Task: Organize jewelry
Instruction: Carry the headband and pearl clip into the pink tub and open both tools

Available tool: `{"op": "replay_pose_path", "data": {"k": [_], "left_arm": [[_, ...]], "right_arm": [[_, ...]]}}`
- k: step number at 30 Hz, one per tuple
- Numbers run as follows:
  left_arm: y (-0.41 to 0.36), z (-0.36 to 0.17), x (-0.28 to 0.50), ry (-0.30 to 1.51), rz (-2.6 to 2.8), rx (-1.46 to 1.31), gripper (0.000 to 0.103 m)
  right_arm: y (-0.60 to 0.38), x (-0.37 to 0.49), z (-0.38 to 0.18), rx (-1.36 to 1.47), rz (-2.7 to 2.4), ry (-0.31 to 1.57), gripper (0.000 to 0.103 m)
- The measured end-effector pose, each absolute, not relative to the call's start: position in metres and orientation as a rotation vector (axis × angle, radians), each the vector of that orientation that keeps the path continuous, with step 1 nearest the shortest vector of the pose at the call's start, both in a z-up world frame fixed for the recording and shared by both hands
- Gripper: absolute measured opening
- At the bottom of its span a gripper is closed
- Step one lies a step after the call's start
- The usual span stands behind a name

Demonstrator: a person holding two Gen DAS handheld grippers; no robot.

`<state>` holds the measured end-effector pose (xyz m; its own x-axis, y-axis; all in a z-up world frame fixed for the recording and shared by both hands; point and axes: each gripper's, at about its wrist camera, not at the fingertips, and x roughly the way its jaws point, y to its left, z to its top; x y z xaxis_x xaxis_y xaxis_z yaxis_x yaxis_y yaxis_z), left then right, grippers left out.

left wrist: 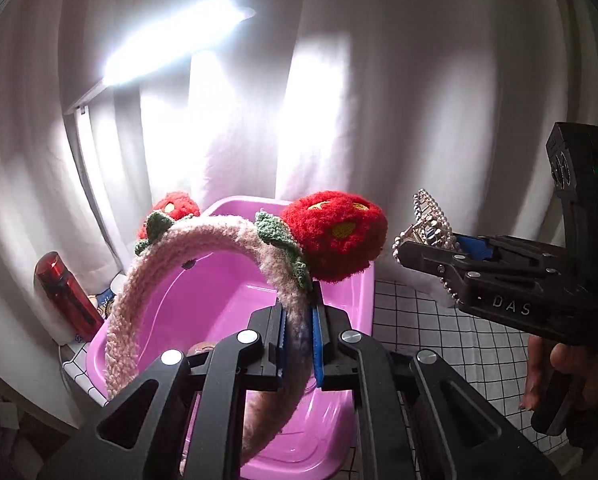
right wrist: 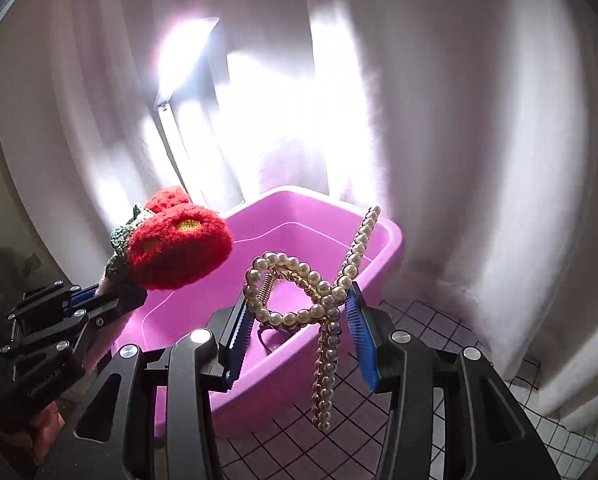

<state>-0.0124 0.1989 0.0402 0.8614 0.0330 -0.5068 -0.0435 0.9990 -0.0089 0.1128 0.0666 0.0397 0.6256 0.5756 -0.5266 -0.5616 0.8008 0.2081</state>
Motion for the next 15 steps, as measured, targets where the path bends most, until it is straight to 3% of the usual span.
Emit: {"op": "replay_pose_path", "data": {"k": [15], "left_arm": [[0.251, -0.003, 0.018, 0.653, 0.132, -0.122, 0.010]], "right_arm": [[0.150, 0.166, 0.011, -0.088, 0.676, 0.752, 0.044]]}}
